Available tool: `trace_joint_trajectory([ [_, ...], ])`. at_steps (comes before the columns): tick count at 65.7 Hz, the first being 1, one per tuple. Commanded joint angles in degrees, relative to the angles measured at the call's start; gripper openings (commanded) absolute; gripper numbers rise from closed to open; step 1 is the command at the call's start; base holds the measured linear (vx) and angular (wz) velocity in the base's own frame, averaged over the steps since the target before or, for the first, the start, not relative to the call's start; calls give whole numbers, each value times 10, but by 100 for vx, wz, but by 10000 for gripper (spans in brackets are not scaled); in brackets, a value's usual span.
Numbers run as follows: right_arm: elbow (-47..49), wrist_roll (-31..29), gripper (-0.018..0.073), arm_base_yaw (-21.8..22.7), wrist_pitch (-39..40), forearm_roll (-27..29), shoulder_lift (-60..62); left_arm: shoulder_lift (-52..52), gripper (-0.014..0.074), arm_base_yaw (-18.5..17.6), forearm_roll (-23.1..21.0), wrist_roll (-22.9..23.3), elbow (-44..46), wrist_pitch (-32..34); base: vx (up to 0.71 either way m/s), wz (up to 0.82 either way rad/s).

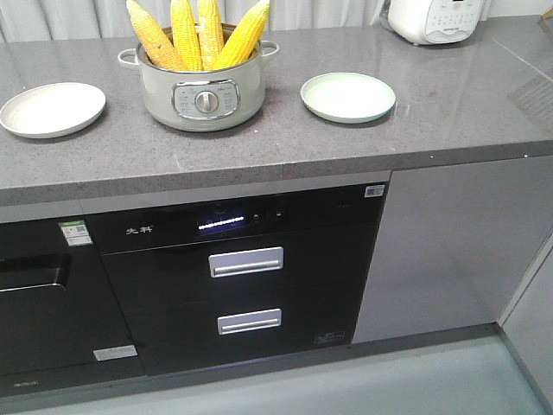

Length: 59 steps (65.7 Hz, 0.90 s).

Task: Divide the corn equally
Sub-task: 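Drive the base forward toward the counter with the corn pot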

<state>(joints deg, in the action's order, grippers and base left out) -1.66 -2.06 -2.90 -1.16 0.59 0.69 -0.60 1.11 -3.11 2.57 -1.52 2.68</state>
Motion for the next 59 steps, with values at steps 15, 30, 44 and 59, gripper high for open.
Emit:
trace_joint_trajectory([
  [15,-4,-3,-6,0,42,-6,1,-10,-6,-4,-2,4,-8,39,10,4],
  [30,-4,-3,-6,0,42,-6,1,-10,-6,-4,-2,4,-8,39,9,6],
  [44,-4,-3,-6,0,42,-6,1,-10,-6,-4,-2,4,-8,39,7,6],
  [59,-4,-3,-6,0,43,-6,1,-10,-6,-4,-2,4,-8,39,8,5],
])
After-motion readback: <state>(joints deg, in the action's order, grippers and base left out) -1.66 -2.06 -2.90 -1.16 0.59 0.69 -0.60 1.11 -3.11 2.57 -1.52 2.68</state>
